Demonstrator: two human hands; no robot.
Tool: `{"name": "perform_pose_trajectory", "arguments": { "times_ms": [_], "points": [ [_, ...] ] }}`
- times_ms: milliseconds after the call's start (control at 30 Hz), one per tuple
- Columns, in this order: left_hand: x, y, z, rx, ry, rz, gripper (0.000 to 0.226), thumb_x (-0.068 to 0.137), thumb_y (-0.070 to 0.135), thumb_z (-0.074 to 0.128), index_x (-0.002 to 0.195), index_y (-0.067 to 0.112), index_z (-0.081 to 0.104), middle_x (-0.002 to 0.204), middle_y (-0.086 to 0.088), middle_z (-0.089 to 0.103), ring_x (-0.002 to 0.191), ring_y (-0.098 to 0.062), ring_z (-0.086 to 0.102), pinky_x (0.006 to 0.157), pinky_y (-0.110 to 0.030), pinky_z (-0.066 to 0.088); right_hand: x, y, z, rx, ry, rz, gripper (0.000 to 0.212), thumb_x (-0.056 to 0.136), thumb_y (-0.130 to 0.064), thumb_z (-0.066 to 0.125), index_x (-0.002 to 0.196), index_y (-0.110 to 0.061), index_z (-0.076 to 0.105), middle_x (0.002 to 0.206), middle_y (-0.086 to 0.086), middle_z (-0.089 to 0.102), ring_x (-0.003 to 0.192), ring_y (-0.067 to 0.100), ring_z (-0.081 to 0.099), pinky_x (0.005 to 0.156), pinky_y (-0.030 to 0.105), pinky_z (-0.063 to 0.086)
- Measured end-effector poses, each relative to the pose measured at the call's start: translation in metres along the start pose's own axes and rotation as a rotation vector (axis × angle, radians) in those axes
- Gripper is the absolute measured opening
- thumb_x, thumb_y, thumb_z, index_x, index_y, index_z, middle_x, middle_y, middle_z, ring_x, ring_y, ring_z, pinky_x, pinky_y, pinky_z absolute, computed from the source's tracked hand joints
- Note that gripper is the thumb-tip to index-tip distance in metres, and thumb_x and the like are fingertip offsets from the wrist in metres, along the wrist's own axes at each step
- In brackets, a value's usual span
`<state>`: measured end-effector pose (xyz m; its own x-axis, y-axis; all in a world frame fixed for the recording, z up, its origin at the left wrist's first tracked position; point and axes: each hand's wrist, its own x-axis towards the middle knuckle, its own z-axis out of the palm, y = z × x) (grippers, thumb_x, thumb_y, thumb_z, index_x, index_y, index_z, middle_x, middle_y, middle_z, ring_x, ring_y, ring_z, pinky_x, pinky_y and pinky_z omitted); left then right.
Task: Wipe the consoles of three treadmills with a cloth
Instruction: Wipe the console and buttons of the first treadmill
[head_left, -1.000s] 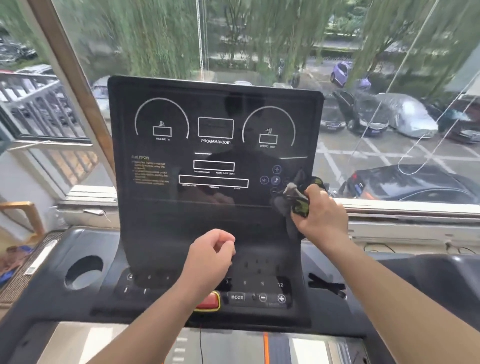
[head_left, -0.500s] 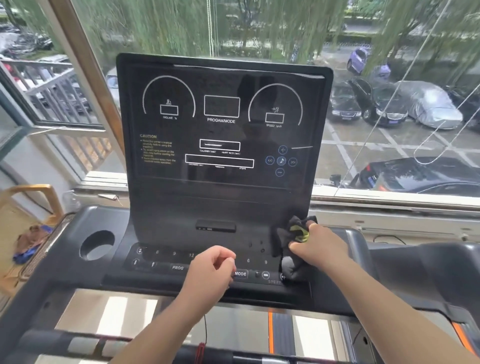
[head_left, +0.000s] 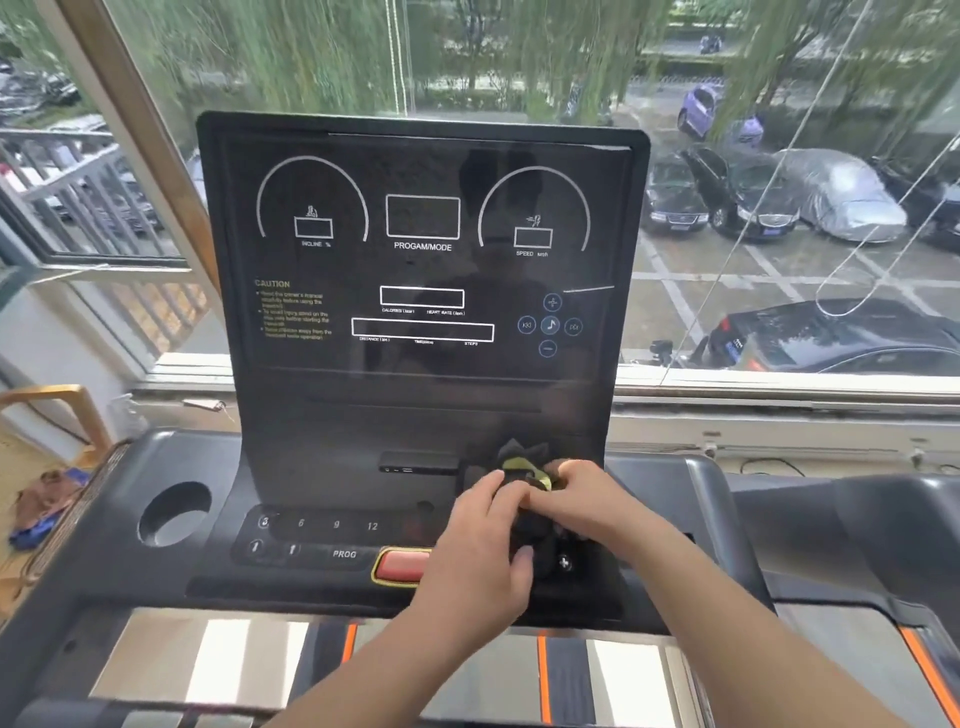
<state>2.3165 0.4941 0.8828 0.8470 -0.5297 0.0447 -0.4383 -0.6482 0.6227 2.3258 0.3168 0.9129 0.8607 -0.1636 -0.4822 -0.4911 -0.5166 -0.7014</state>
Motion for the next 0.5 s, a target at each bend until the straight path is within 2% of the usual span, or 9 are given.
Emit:
{"name": "perform_pose_trajectory", "arguments": {
  "times_ms": [67,133,200,267,333,400,433,500],
  "points": [
    [0.016,0.014,0.013,0.126,-0.081,-0.009,0.079,0.096,0.046,0.058,0.161,0.036,0.014,0.17,-0.003,0.014,0.154,-0.024,0.018,0.126,-0.041,0.026,-0.011,0.015,-0.025,0.202,-0.14,-0.001,0.023,0.095,-0.038,0.069,0.115,-0.027,0.072,0.095,-0.004,0.076,0.08,0.008,0.071,0.065,0.028,0.053],
    [0.031,0.028,0.024,0.28,-0.12,-0.087,0.085,0.097,0.059,0.053,0.163,0.034,0.005,0.171,-0.01,0.006,0.154,-0.035,0.018,0.125,-0.048,0.026,-0.014,0.031,-0.038,0.254,-0.04,0.011,0.031,0.097,-0.031,0.069,0.127,-0.026,0.067,0.107,-0.002,0.078,0.089,0.011,0.076,0.07,0.03,0.055],
    [0.043,0.038,0.034,0.39,-0.116,-0.107,0.08,0.1,0.055,0.054,0.162,0.031,0.009,0.169,-0.016,0.008,0.151,-0.041,0.021,0.124,-0.052,0.026,-0.011,0.042,-0.038,0.261,0.217,0.033,0.033,0.098,-0.026,0.064,0.131,-0.023,0.064,0.109,0.0,0.075,0.095,0.014,0.073,0.071,0.031,0.055],
    [0.049,0.038,0.046,0.441,-0.125,-0.018,0.075,0.098,0.037,0.065,0.158,0.027,0.021,0.167,-0.016,0.015,0.15,-0.042,0.024,0.122,-0.053,0.027,-0.003,0.05,-0.033,0.278,0.407,0.051,0.038,0.099,-0.022,0.061,0.138,-0.021,0.058,0.115,0.0,0.069,0.1,0.016,0.067,0.077,0.031,0.056],
    [0.051,0.028,0.055,0.431,-0.149,0.191,0.072,0.092,0.023,0.07,0.153,0.026,0.034,0.161,-0.012,0.028,0.142,-0.041,0.037,0.117,-0.051,0.035,0.008,0.054,-0.03,0.292,0.463,0.072,0.047,0.1,-0.023,0.06,0.146,-0.02,0.052,0.125,0.003,0.065,0.106,0.019,0.065,0.088,0.037,0.057],
    [0.053,0.013,0.053,0.402,-0.178,0.401,0.066,0.09,0.019,0.069,0.149,0.027,0.042,0.154,-0.008,0.041,0.132,-0.037,0.049,0.11,-0.05,0.044,0.019,0.058,-0.028,0.319,0.463,0.088,0.048,0.102,-0.028,0.061,0.148,-0.018,0.052,0.13,0.006,0.065,0.112,0.023,0.064,0.095,0.038,0.053],
    [0.056,0.005,0.046,0.389,-0.186,0.443,0.064,0.091,0.019,0.067,0.149,0.03,0.042,0.152,-0.005,0.046,0.132,-0.033,0.051,0.111,-0.051,0.044,0.023,0.058,-0.027,0.316,0.461,0.089,0.044,0.103,-0.03,0.061,0.144,-0.017,0.057,0.126,0.005,0.068,0.112,0.023,0.063,0.094,0.035,0.05],
    [0.062,-0.007,0.029,0.418,-0.143,0.417,0.064,0.094,0.023,0.067,0.15,0.036,0.039,0.152,0.001,0.051,0.138,-0.026,0.049,0.12,-0.056,0.032,0.031,0.059,-0.025,0.313,0.472,0.077,0.027,0.102,-0.031,0.063,0.125,-0.019,0.07,0.109,0.0,0.073,0.107,0.023,0.066,0.089,0.032,0.048]
  ]
}}
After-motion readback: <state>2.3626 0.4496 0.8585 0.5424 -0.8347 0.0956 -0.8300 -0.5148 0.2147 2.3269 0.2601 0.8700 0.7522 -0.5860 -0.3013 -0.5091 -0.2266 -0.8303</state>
